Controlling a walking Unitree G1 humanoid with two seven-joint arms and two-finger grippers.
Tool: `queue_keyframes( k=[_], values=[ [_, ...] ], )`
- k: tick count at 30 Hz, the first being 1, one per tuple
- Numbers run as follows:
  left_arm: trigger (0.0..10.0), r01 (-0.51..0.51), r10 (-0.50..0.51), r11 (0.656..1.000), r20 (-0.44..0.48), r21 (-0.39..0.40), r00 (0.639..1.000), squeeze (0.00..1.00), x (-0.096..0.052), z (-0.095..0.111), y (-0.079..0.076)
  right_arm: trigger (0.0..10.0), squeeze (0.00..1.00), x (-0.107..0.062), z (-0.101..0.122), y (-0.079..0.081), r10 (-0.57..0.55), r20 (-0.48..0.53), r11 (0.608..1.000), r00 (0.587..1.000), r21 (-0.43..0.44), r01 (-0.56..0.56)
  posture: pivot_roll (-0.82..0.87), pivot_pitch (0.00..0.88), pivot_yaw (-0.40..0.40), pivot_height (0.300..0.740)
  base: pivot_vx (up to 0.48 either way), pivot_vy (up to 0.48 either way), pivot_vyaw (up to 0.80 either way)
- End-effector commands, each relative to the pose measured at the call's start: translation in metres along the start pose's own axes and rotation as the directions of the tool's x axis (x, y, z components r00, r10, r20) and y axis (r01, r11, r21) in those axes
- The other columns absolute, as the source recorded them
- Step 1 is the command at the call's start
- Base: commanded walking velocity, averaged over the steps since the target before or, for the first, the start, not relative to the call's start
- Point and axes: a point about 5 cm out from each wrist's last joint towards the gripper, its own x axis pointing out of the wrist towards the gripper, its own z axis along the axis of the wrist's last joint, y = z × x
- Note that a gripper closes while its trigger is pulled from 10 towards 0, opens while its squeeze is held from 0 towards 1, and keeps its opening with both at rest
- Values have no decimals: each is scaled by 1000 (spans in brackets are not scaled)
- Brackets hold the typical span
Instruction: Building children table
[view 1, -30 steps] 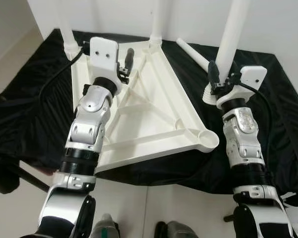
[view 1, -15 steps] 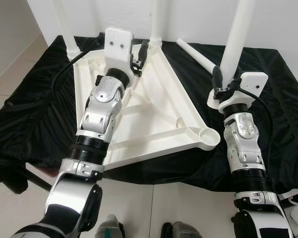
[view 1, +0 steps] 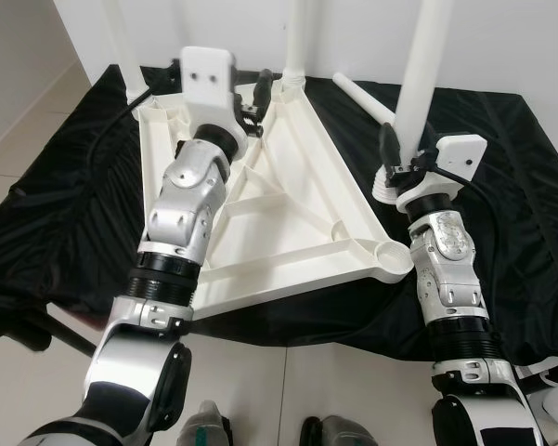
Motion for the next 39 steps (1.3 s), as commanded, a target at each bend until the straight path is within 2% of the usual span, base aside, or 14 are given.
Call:
queue_keyframes(
  k=[1,3,4,11,13,15,16,17,20,21,23,25,32,39],
  values=[
    [10000,376,-376,925,10,-53,926,875,-3,4,-28,10000,0,3,4,3,36,25,999,999,6,-36,-10,0,0,740,0,0,0],
    [10000,398,-398,915,5,-62,917,875,-5,3,-31,10000,0,4,4,4,42,27,999,999,7,-42,-10,0,0,740,0,0,0],
    [10000,419,-421,905,-3,-75,907,1000,-8,-1,-34,10000,0,4,4,4,48,25,999,999,2,-48,-12,0,1,740,0,0,0],
    [10000,577,-590,804,-71,-147,804,1000,-19,-10,-54,10000,0,4,2,9,111,16,994,994,15,-111,-12,0,0,740,0,0,0],
    [10000,619,-638,764,-75,-179,766,1000,-23,-8,-60,10000,0,4,2,10,133,12,991,991,21,-133,-8,0,-1,740,0,0,0],
    [10000,713,-748,651,-59,-259,661,1000,-35,-1,-73,10000,0,3,1,14,177,6,984,984,29,-177,2,0,-10,740,0,0,0],
    [10000,713,-748,651,-59,-259,661,1000,-35,-1,-73,10000,0,3,1,14,177,6,984,984,29,-177,2,0,-10,740,0,0,0],
    [10000,747,-789,597,-44,-291,613,1000,-40,2,-79,10000,0,3,0,16,203,-2,979,979,34,-202,5,0,-14,740,0,0,0],
    [10000,764,-809,567,-35,-307,586,969,-43,4,-82,10000,0,3,-1,18,218,-7,975,976,36,-217,7,0,-16,740,0,0,0],
    [10000,775,-822,539,-5,-330,570,0,-44,8,-85,10000,0,3,-2,19,232,-12,972,973,39,-231,11,0,-18,740,0,0,0],
    [10000,775,-822,539,-5,-330,570,0,-44,8,-85,10000,0,3,-2,19,232,-12,972,973,39,-231,11,0,-18,740,0,0,0],
    [10000,777,-831,491,56,-394,553,0,-41,17,-87,10000,0,3,-4,23,258,-19,965,966,50,-257,22,0,-24,740,0,0,0],
    [10000,759,-826,501,34,-416,563,0,-29,20,-88,10000,0,5,-4,29,293,-11,954,956,63,-292,23,0,-19,740,0,0,0],
    [10000,762,-811,562,-35,-322,584,0,-13,25,-83,10000,0,3,-2,37,363,-5,929,932,79,-362,7,0,-8,740,0,0,0]
  ],
)
